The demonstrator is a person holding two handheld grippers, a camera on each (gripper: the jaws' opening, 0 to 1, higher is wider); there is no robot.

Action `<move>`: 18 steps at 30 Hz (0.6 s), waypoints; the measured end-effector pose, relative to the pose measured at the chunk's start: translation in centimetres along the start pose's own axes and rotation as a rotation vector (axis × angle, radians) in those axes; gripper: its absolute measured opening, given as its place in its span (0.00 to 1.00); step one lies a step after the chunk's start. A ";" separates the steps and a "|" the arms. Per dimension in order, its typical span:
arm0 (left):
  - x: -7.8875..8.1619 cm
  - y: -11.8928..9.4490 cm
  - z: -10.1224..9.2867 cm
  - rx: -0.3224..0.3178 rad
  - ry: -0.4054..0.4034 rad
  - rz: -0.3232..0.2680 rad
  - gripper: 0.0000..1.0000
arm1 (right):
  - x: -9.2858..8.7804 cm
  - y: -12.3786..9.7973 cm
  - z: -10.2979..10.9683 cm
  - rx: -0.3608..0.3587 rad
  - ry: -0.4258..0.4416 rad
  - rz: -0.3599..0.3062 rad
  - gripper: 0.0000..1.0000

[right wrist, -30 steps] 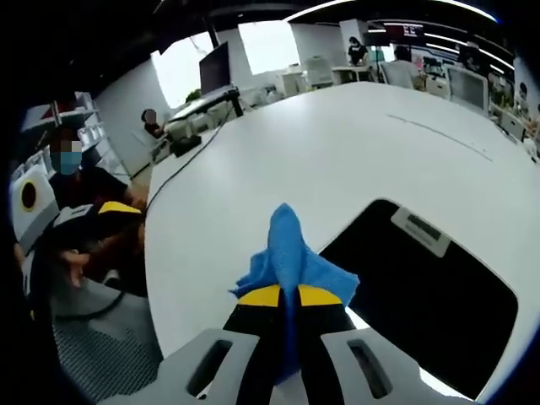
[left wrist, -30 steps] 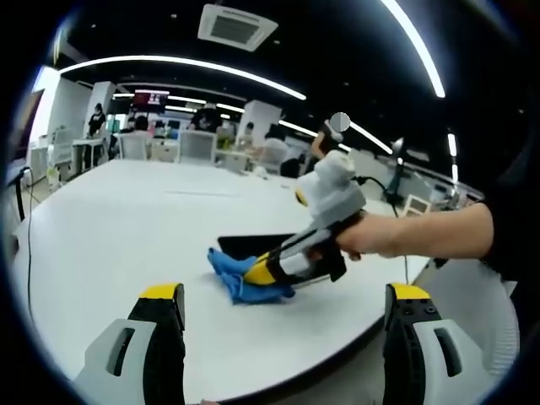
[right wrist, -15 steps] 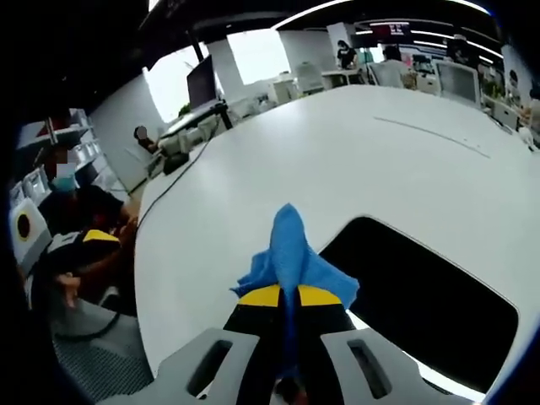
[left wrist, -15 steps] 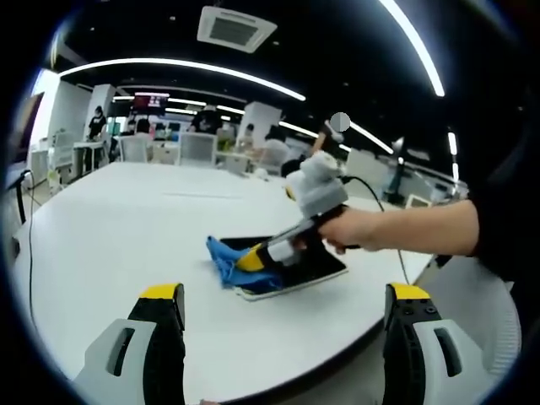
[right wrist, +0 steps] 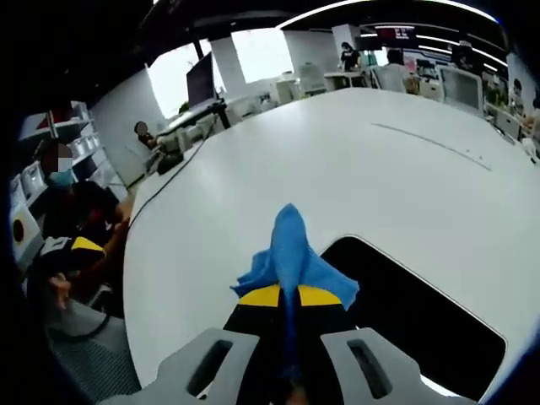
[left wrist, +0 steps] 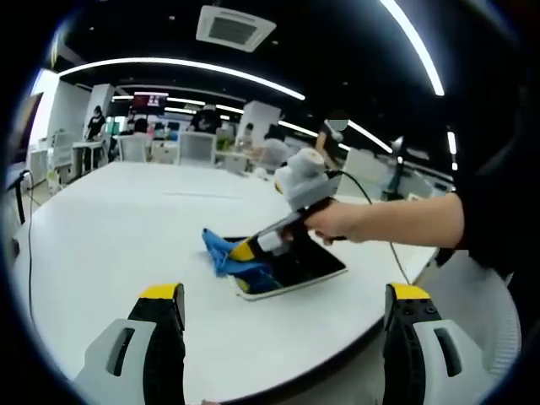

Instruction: Wipe the mirror surface with the cleaning cloth until all visible marks leave the cleaned area.

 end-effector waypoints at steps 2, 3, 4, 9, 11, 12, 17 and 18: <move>0.0 0.0 0.0 -0.002 -0.001 -0.001 0.99 | 0.4 0.5 -0.8 -0.010 -0.006 -0.001 0.00; 0.0 0.0 0.0 -0.001 -0.002 -0.002 0.99 | 0.5 0.6 -1.0 -0.013 -0.008 0.000 0.00; 0.0 0.0 0.0 0.000 -0.003 -0.003 0.99 | 0.6 0.7 -1.1 -0.018 -0.010 0.000 0.00; 0.0 0.0 0.0 0.005 -0.004 -0.007 0.99 | 1.1 1.4 -2.3 -0.045 -0.019 -0.008 0.00; 0.0 0.0 0.0 0.004 -0.007 -0.009 0.99 | 1.2 1.4 -2.3 -0.053 -0.018 -0.011 0.00; 0.0 0.0 0.0 0.004 -0.008 -0.009 0.99 | 1.2 1.5 -2.3 -0.055 -0.017 -0.012 0.00; 0.0 0.0 0.1 0.005 -0.007 -0.004 0.99 | 1.3 1.8 -2.6 -0.067 -0.020 -0.025 0.00; 0.0 0.0 0.1 0.008 -0.005 -0.004 0.99 | 1.3 1.8 -2.7 -0.068 -0.017 -0.027 0.00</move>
Point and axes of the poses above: the point that each gripper's makers call its tool centre point, and the gripper's own axes: y roughly forward along the fingers, z roughly to its left, x roughly out of its top, the point moved 9 cm from there along -y, roughly backward along the fingers, and after that the axes turned 11 degrees about -z, right-handed, at the moved point
